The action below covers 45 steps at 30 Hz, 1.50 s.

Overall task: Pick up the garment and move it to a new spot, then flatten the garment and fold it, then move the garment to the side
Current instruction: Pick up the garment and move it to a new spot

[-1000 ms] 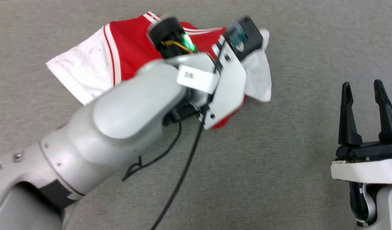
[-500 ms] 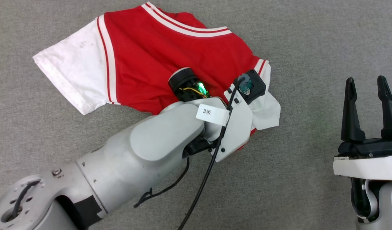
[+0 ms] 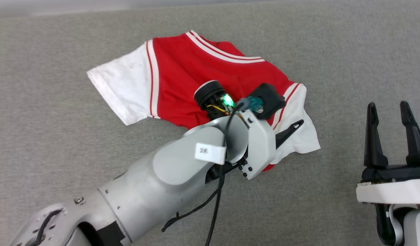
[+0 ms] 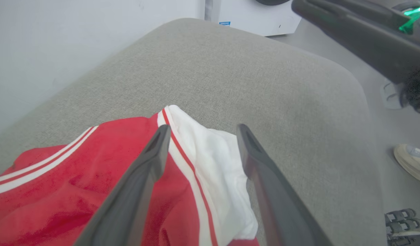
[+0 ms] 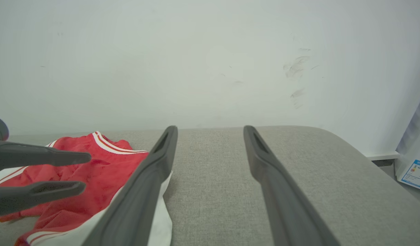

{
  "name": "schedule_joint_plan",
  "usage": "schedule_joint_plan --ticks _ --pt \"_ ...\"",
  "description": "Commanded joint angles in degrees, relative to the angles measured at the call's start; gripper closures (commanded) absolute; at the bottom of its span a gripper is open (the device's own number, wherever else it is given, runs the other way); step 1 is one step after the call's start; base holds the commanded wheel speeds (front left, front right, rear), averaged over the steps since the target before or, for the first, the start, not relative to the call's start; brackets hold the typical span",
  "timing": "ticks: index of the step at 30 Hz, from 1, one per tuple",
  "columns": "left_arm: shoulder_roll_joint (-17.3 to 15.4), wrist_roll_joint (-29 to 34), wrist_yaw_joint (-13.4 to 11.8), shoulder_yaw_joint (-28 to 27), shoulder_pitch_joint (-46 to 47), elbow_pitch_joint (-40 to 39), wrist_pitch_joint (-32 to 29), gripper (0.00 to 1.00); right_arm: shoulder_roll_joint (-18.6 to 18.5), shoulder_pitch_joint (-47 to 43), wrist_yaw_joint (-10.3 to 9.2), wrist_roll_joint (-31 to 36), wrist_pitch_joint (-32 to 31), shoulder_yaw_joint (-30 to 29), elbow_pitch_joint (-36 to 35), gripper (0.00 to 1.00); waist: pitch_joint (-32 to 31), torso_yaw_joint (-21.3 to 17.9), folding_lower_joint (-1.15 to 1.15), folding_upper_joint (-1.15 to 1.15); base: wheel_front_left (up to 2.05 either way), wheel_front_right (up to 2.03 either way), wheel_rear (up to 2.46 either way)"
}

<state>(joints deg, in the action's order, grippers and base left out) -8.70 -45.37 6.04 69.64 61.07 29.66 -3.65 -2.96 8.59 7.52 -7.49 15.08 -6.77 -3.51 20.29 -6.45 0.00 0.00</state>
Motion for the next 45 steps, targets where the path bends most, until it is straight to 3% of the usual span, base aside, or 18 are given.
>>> schedule_joint_plan --ticks 1,10,18,25,30,34,45 --pt "-0.8 0.2 -1.3 -1.2 -1.8 -0.4 3.0 0.0 0.2 -1.2 -0.06 0.4 0.1 -0.2 0.3 0.0 -3.1 2.3 0.0 0.0 0.0 0.0 0.0" --pt "-6.4 0.6 -11.8 -8.0 -11.4 -3.9 17.1 0.0 0.1 -5.3 -0.05 0.8 0.1 -0.3 1.2 0.0 -8.8 5.6 0.0 0.0 0.0 0.0 0.0" --pt "-12.5 4.7 -22.0 -19.5 -22.3 -12.0 18.9 0.0 0.1 -8.4 -0.06 1.1 0.1 -0.7 2.0 0.0 -12.1 8.4 0.0 0.0 0.0 0.0 0.0" --pt "-15.4 12.7 -27.6 -31.1 -34.5 -19.9 18.8 0.0 0.1 -10.0 -0.06 0.5 0.1 -0.4 3.1 0.0 -14.3 9.8 0.0 0.0 0.0 0.0 0.0" --pt "-14.9 18.0 -29.8 -38.9 -43.4 -24.1 18.9 0.0 0.1 -11.0 -0.06 0.1 0.1 -0.2 3.6 0.0 -15.8 10.4 0.0 0.0 0.0 0.0 0.0" --pt "-13.6 21.8 -29.6 -43.8 -49.3 -25.9 18.9 0.0 0.1 -11.6 -0.05 -0.1 0.1 -0.1 3.9 0.0 -16.9 10.7 0.0 0.0 0.0 0.0 0.0" --pt "-8.9 28.9 -25.6 -52.6 -60.3 -27.6 18.9 0.0 0.1 -13.3 -0.06 -0.1 0.1 0.4 4.9 0.0 -19.0 10.7 0.0 0.0 0.0 0.0 0.0"
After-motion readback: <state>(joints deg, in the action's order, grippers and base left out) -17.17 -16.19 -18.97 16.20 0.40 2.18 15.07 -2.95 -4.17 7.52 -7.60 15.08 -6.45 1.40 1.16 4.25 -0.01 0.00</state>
